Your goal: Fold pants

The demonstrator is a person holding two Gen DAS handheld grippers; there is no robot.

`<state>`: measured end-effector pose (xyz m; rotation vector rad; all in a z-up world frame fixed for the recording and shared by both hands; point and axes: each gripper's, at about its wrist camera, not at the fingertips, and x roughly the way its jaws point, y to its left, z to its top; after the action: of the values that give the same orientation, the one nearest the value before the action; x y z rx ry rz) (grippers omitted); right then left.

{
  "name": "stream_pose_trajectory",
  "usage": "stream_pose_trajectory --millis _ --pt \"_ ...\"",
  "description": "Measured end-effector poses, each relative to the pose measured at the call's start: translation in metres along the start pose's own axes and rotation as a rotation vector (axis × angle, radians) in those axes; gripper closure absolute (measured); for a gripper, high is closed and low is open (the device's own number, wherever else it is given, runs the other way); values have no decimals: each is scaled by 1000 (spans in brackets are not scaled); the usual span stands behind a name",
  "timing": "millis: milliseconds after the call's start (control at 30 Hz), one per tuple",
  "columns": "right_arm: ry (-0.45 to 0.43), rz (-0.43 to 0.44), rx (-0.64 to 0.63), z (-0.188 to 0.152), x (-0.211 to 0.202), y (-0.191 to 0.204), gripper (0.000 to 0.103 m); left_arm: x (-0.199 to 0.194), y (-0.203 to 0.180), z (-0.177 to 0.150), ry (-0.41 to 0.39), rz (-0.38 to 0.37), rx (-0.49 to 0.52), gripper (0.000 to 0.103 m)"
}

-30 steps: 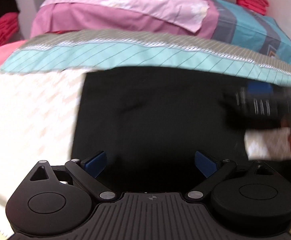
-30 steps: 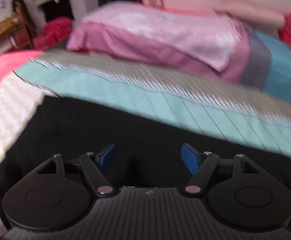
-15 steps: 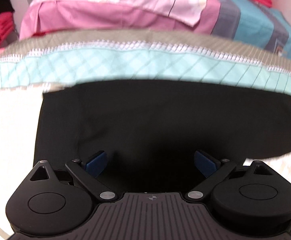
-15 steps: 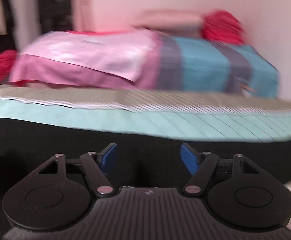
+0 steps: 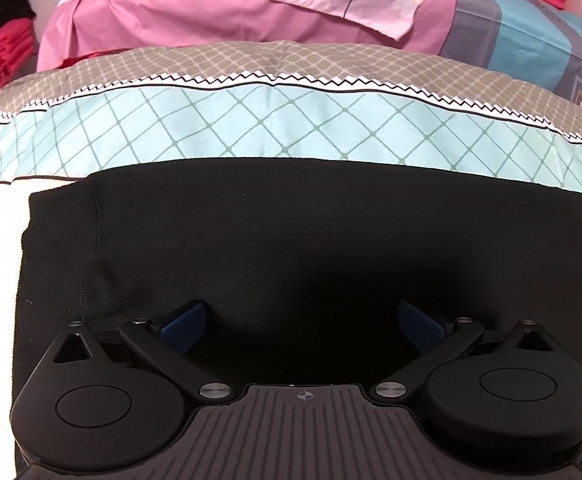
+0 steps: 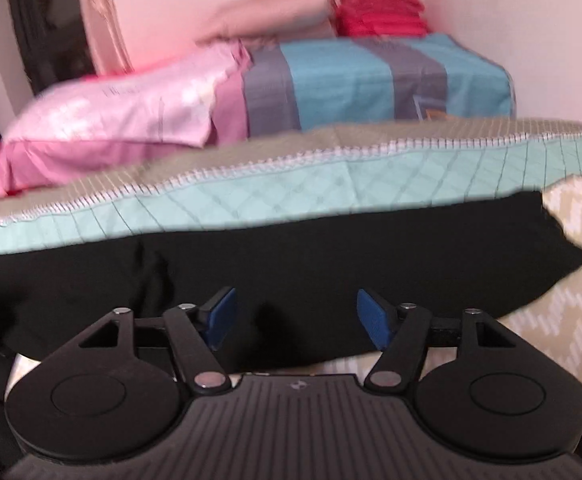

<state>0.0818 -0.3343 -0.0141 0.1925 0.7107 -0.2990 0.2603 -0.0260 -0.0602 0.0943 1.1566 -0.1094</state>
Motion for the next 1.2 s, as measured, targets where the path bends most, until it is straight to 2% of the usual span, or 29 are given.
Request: stream_pose_trajectory --millis 100,200,300,400,467,567,600,633,733,767,800,900,1000,1033,1067,1133,1200 --pt "-7 -19 -91 4 6 2 27 1 -1 0 5 19 -9 0" --pt "79 -79 -130 4 28 -15 29 -6 2 -7 2 25 -9 0" --pt "57 -84 -16 9 19 -48 29 -6 2 -8 -2 26 -4 0" --pt "9 -131 84 14 7 -66 28 -6 0 -9 -3 37 -6 0" --pt "4 -137 48 13 7 -61 27 -6 -2 -9 -4 48 -9 0" --pt "54 -134 -93 7 22 -49 27 -7 -4 -9 -9 61 -11 0" --pt "70 -133 -95 8 27 -56 21 -7 -5 -10 -12 64 -12 0" --pt "63 -125 -59 9 27 -65 20 -7 -5 -10 -14 66 -11 0" --pt "38 -216 106 17 22 -92 24 -9 -7 -12 -22 75 -5 0" --pt "29 -255 122 18 19 -95 28 -9 -8 -12 -23 76 -2 0" --pt "25 -283 108 18 17 -93 27 -9 -8 -12 -25 78 0 0" --pt "13 -257 -5 16 17 -76 22 -9 -9 -13 -30 79 -1 0" --pt "60 -194 -62 10 24 -67 20 -9 -9 -14 -35 80 -2 0" --pt "65 -200 -56 12 26 -72 17 -9 -8 -14 -37 80 -1 0" --pt "67 -212 -31 13 27 -75 9 -10 -8 -14 -38 80 1 0" --pt "77 -235 64 17 26 -92 9 -10 -9 -15 -39 80 5 0" --pt "73 -255 110 21 22 -101 16 -10 -9 -15 -40 83 10 0"
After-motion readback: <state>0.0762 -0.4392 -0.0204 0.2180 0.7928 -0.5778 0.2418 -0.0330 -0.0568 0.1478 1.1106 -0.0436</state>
